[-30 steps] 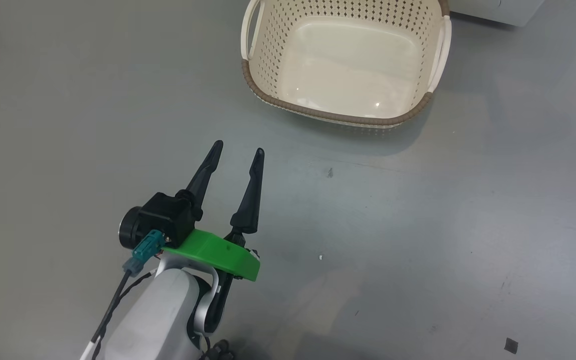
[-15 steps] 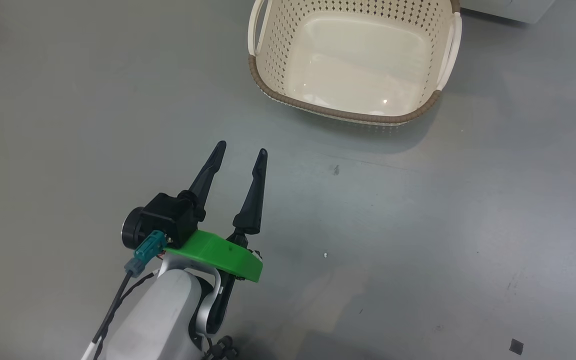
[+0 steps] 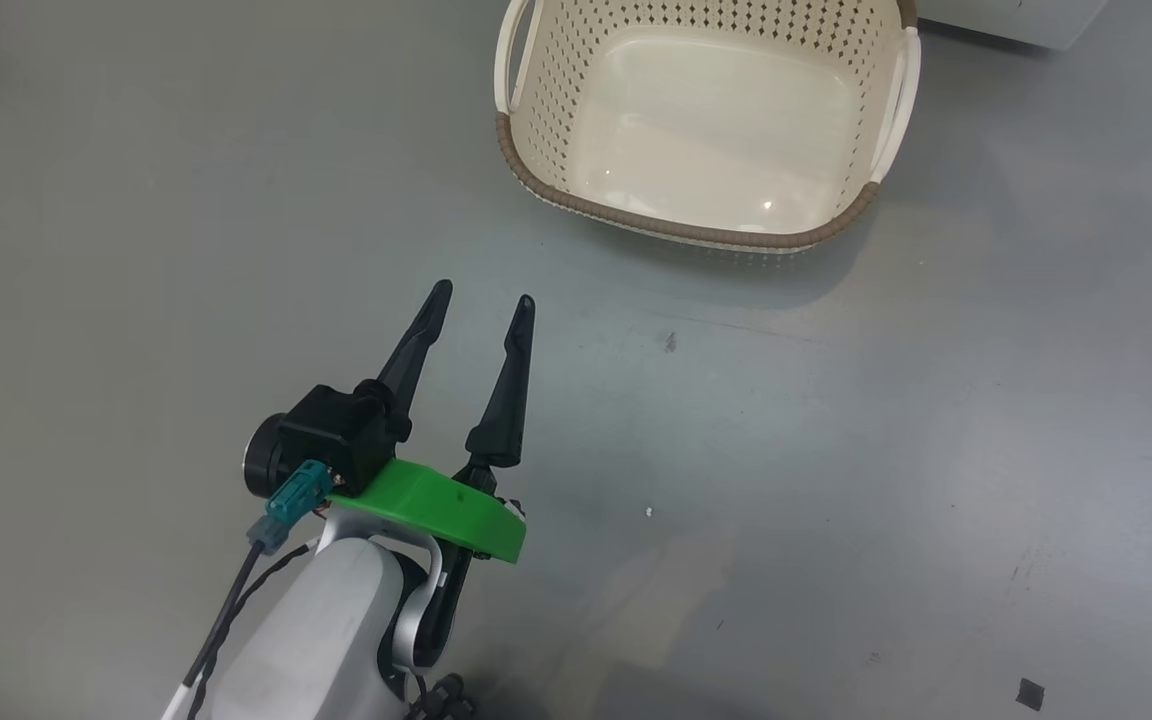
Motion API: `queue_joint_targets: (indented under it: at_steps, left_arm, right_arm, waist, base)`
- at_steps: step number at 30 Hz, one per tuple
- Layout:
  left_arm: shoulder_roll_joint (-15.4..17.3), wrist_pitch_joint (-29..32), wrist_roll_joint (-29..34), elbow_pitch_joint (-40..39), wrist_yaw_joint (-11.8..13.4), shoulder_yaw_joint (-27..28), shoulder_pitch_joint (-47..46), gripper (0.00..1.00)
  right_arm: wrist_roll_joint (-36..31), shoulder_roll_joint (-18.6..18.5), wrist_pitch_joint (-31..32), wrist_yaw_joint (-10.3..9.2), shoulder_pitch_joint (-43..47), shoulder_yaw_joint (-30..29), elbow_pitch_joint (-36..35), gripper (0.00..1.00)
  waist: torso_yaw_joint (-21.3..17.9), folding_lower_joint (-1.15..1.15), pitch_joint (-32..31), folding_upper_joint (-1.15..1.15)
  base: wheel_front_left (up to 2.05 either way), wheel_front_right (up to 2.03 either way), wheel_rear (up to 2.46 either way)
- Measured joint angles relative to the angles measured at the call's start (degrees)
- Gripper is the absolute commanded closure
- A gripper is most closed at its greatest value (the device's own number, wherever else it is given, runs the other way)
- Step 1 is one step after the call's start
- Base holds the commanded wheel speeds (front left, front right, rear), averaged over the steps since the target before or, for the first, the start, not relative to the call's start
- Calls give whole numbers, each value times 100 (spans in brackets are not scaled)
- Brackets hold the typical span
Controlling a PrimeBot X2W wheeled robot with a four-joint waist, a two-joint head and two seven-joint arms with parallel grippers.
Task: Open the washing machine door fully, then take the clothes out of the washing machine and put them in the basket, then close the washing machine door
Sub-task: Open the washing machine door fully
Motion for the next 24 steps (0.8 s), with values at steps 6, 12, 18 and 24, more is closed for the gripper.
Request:
queue_joint_targets:
  at_steps: [6, 12, 18, 24]
  left_arm:
    - [0, 0, 0, 2, 13, 1, -1, 0]
    - [0, 0, 2, 32, 14, 29, -3, 0]
    - [0, 0, 3, 53, 14, 40, -3, 0]
    - [0, 0, 11, 102, 14, 67, -4, 0]
  right_arm:
    - [0, 16, 159, 0, -1, 23, 98, 100]
    - [33, 31, 223, 0, 16, 19, 179, 100]
    - [104, 81, 279, 0, 177, -23, 234, 100]
    - [105, 114, 366, 0, 372, -21, 283, 100]
  waist:
    - [-26, 0, -50, 0]
    - [-53, 0, -115, 0]
    - [-101, 0, -251, 0]
    - [-143, 0, -391, 0]
  base:
    - [0, 0, 0]
    - [0, 0, 0]
    - [0, 0, 0]
    - [0, 0, 0]
